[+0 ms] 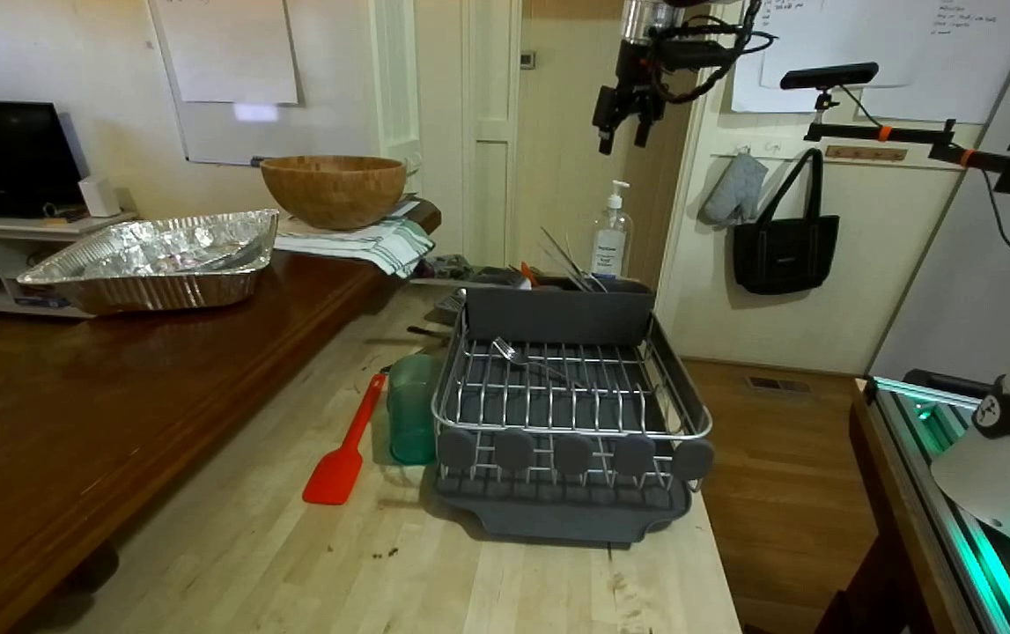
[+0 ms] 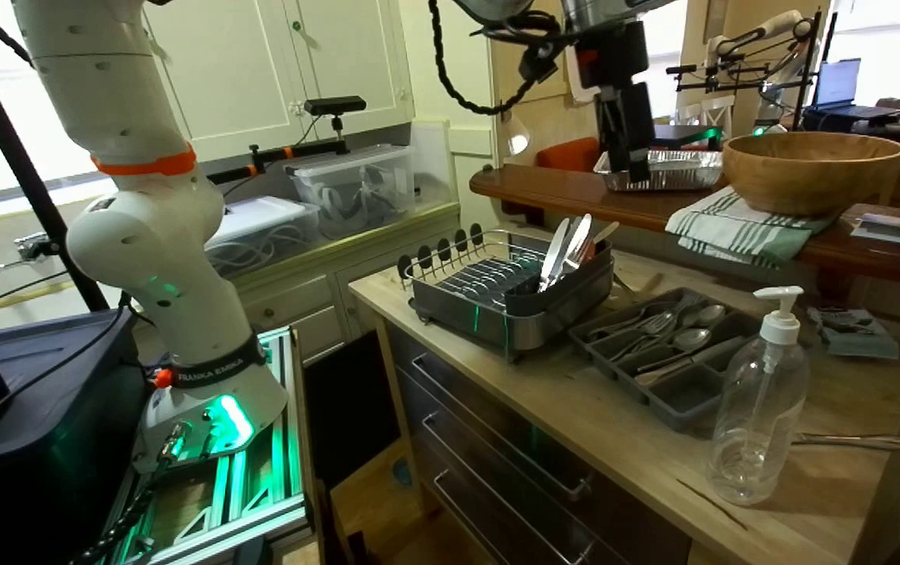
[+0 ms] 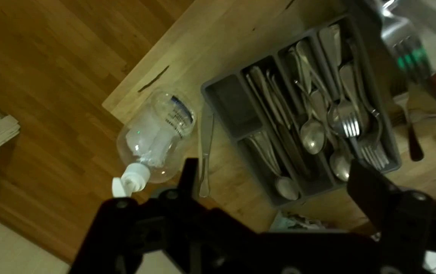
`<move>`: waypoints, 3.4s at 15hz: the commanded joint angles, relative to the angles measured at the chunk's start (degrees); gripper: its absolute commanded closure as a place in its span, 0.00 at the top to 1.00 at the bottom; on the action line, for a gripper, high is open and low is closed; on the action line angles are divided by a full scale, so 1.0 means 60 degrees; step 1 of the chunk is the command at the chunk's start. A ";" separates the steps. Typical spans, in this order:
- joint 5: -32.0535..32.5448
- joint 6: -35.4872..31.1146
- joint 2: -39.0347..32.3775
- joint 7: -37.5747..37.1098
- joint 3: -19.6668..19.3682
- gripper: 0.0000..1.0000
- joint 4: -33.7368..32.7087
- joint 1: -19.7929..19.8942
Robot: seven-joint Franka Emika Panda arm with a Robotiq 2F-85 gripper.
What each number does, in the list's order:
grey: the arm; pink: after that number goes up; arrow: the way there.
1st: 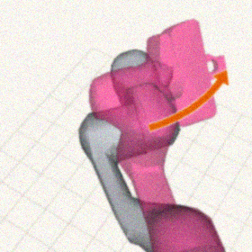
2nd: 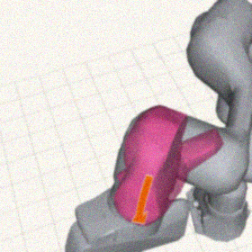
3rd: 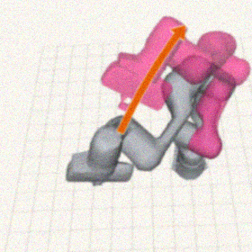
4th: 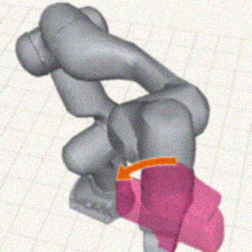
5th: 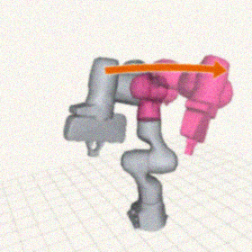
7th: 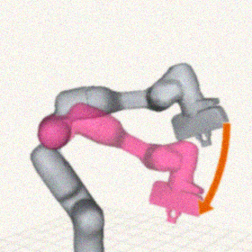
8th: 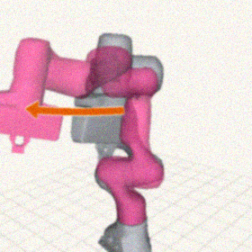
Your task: Put the soap bottle in the drying rack
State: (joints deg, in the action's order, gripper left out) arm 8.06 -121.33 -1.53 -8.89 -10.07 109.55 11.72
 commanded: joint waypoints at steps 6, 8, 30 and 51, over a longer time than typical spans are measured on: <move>-0.0270 0.0821 -0.2136 0.0439 -0.0829 1.00 -0.2818 0.0677; -0.0583 0.1134 -0.2575 0.0647 -0.0915 1.00 -0.3371 0.0965; -0.2369 0.1389 -0.4730 0.1612 -0.0708 1.00 -0.4546 0.2067; -0.3575 0.2310 -0.6914 0.2857 0.0173 0.58 -0.7333 0.3184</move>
State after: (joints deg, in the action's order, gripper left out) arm -12.14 -109.91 -40.62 8.06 -9.84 69.71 29.80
